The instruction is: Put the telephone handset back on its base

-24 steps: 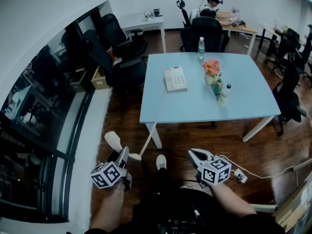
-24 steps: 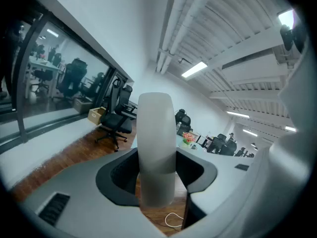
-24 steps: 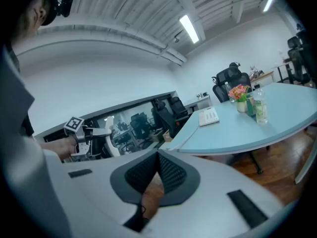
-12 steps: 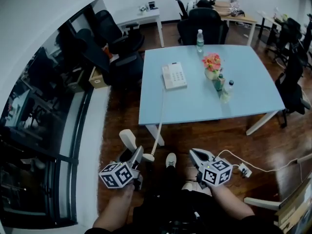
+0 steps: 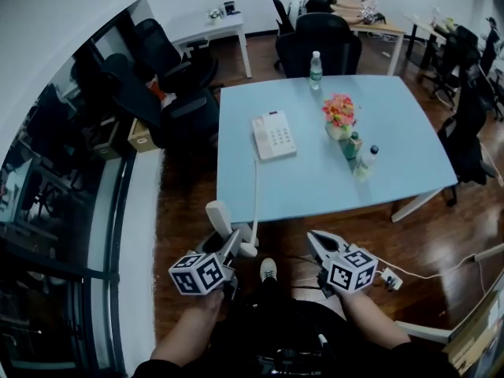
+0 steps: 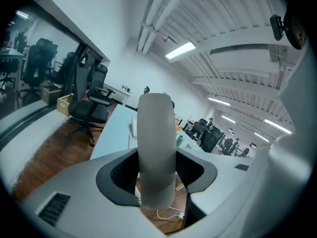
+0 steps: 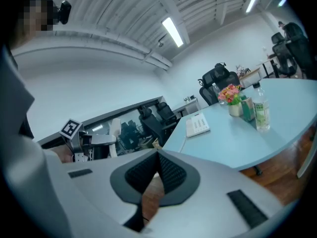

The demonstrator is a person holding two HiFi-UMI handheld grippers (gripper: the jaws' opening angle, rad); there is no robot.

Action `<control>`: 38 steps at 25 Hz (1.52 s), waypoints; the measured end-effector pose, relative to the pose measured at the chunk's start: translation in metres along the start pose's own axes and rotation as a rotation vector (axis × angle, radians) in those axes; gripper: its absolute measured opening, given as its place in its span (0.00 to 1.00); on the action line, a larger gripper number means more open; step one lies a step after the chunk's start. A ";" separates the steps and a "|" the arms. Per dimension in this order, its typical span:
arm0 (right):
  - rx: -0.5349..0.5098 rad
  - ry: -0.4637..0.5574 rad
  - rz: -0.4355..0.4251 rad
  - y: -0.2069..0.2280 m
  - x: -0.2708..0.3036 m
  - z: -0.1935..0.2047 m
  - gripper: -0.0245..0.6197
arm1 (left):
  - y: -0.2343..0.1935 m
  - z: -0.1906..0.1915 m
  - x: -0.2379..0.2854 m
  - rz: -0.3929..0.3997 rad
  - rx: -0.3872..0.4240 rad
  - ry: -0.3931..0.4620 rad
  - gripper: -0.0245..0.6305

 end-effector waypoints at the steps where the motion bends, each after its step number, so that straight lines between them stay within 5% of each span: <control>1: -0.012 0.001 0.005 0.001 0.005 -0.011 0.06 | -0.002 -0.007 0.007 0.011 -0.003 -0.001 0.37; 8: -0.056 -0.004 0.070 0.013 0.039 -0.074 0.06 | -0.025 -0.051 0.050 0.081 -0.028 -0.028 0.37; 26: -0.045 -0.041 0.173 0.040 0.132 -0.144 0.06 | -0.074 -0.125 0.144 0.179 0.037 -0.154 0.37; 38: -0.080 -0.085 0.092 0.092 0.167 -0.196 0.06 | -0.068 -0.151 0.184 0.086 -0.001 -0.102 0.37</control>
Point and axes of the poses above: the fingertips, and each gripper's own axes: x forward along the fingers, y to its right, z out of its underside, the point moved 2 cm from there along -x, backward along the fingers, and after that the axes turned 11 degrees about -y, right-handed, at the moved point
